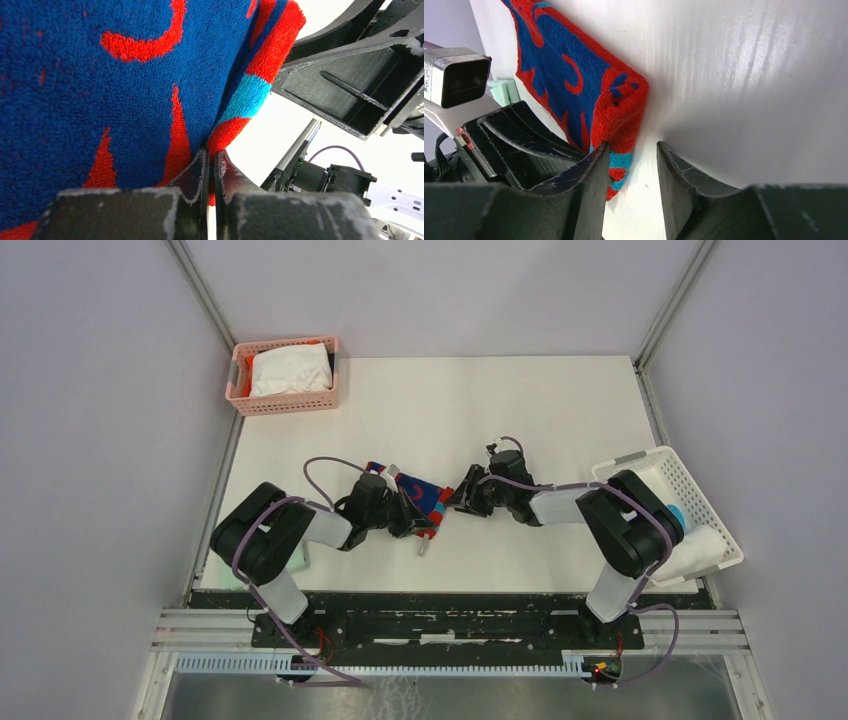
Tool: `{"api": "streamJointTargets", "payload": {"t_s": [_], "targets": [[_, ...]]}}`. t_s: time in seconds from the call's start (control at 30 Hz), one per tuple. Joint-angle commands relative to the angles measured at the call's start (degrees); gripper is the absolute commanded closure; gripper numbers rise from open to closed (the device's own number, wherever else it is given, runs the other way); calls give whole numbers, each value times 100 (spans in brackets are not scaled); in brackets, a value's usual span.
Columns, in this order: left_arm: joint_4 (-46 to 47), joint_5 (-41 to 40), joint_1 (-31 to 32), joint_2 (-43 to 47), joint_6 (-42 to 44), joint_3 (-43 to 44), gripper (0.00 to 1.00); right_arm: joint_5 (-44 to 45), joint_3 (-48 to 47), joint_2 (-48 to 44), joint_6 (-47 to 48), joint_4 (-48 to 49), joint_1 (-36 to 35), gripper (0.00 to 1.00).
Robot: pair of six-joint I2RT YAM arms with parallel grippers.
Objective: Roll the towels
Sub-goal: Roll the towel at the center of the board.
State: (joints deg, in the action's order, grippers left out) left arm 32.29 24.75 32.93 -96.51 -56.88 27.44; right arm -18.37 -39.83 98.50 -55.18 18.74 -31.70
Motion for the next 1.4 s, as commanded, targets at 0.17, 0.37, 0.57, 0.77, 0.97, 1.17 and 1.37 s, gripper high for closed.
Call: {"api": "streamJointTargets", "payload": {"t_s": [0.17, 0.37, 0.57, 0.77, 0.97, 1.17, 1.37], "targets": [[-296, 34, -67, -76, -250, -130, 97, -430, -269, 568, -315, 1212, 36, 50], [-439, -27, -66, -41, -210, -121, 97, -561, -359, 841, -441, 1370, 43, 45], [-578, -90, -66, 22, -172, -90, 97, -336, -546, 1121, -237, 686, 45, 54], [-574, -137, -63, 35, -229, -146, 97, -647, -273, 1007, -516, 1439, 136, 47], [-516, -266, -74, 174, -337, -271, 97, -1031, 60, 209, -362, 1595, 559, 44], [-492, -417, -83, 271, -511, -383, 97, -853, 118, 30, 210, 917, 592, 54], [-263, -405, -126, 158, -758, -567, 97, -1119, -151, 532, 95, 1168, 470, 60]]}}
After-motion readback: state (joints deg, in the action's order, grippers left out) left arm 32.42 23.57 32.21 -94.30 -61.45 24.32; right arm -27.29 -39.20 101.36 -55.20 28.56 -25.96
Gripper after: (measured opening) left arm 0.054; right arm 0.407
